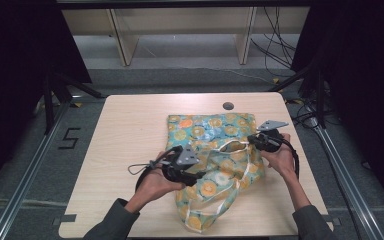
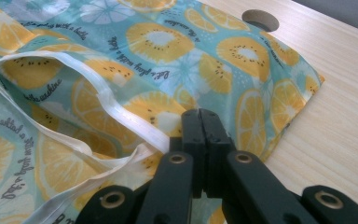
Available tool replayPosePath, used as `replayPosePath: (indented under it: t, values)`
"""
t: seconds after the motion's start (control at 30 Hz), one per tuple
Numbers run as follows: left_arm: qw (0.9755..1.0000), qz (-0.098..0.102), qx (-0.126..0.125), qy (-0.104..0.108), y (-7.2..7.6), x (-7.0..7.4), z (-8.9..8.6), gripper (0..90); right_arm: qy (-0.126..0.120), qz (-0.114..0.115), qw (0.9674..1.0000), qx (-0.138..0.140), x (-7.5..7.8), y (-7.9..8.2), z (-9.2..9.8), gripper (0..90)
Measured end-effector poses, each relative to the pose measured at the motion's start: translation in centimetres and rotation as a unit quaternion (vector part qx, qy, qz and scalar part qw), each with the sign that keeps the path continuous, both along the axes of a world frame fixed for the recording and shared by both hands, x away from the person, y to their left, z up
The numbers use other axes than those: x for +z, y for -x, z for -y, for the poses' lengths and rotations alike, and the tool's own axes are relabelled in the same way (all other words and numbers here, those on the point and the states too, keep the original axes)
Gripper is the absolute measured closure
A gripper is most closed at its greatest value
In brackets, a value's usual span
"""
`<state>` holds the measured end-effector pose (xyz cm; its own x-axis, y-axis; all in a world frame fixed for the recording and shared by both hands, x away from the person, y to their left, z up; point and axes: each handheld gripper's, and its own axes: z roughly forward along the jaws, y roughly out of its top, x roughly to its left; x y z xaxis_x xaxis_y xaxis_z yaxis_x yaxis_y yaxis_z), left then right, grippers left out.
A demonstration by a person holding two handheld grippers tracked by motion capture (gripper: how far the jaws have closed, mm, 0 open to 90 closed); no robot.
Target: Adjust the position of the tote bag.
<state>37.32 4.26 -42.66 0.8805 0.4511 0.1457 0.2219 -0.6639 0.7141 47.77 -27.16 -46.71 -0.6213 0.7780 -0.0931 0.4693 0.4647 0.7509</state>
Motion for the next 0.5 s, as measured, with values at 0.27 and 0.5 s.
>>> replayPosePath:
  t: [0.27,0.5]
  values:
    - [0.9923,0.004,0.049,-0.114,-2.2,-5.7,1.8,40.2,-0.006,-0.006,1.0,0.002,0.0,-0.1,0.0,90.0]
    - [0.9908,0.029,0.052,-0.121,-3.3,-7.2,1.4,59.2,-0.016,-0.011,0.9998,0.0,-0.2,0.0,-0.1,90.0]
